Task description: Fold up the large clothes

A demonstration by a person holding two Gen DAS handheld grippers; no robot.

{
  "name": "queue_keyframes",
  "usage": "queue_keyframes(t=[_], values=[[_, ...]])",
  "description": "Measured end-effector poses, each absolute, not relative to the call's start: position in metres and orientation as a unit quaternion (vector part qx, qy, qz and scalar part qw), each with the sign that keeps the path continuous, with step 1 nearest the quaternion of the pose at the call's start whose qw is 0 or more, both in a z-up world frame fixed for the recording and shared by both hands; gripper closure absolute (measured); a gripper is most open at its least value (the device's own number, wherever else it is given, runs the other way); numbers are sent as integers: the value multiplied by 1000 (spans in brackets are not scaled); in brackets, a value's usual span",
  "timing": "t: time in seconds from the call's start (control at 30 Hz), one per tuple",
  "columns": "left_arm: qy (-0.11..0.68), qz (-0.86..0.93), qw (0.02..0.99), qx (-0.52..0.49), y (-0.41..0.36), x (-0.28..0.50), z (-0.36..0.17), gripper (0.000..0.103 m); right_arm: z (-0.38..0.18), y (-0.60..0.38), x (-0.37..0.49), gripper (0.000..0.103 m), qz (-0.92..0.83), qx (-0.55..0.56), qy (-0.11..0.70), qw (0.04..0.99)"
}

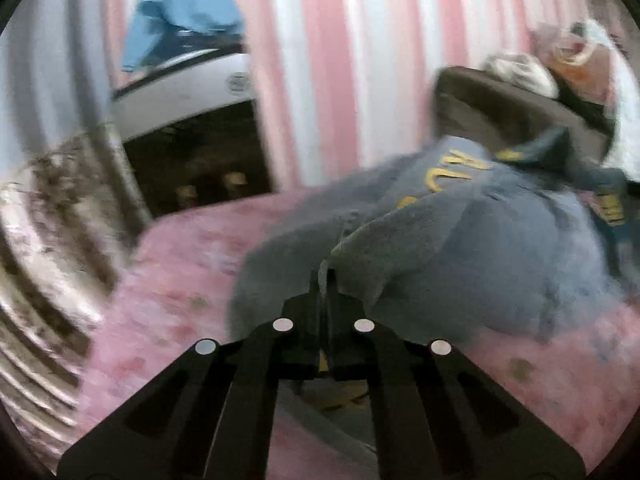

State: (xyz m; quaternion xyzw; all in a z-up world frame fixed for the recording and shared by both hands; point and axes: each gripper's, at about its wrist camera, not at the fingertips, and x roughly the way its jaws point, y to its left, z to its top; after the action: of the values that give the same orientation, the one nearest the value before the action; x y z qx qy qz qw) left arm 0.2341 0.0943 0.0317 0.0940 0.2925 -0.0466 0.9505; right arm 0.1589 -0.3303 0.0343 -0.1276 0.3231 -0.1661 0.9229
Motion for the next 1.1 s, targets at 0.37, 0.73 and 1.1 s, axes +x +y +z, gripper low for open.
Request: queue_keyframes(t=[0.37, 0.73, 1.1], values=[[362, 17, 930, 56, 157, 305, 3, 93, 2, -411, 212, 81, -203, -91, 383, 896], [274, -33, 959, 63, 81, 211, 22, 9, 23, -311, 129, 33, -78, -25, 293, 952], [309, -97, 941, 94, 28, 219, -22, 8, -23, -286, 138, 33, -35, 23, 373, 927]])
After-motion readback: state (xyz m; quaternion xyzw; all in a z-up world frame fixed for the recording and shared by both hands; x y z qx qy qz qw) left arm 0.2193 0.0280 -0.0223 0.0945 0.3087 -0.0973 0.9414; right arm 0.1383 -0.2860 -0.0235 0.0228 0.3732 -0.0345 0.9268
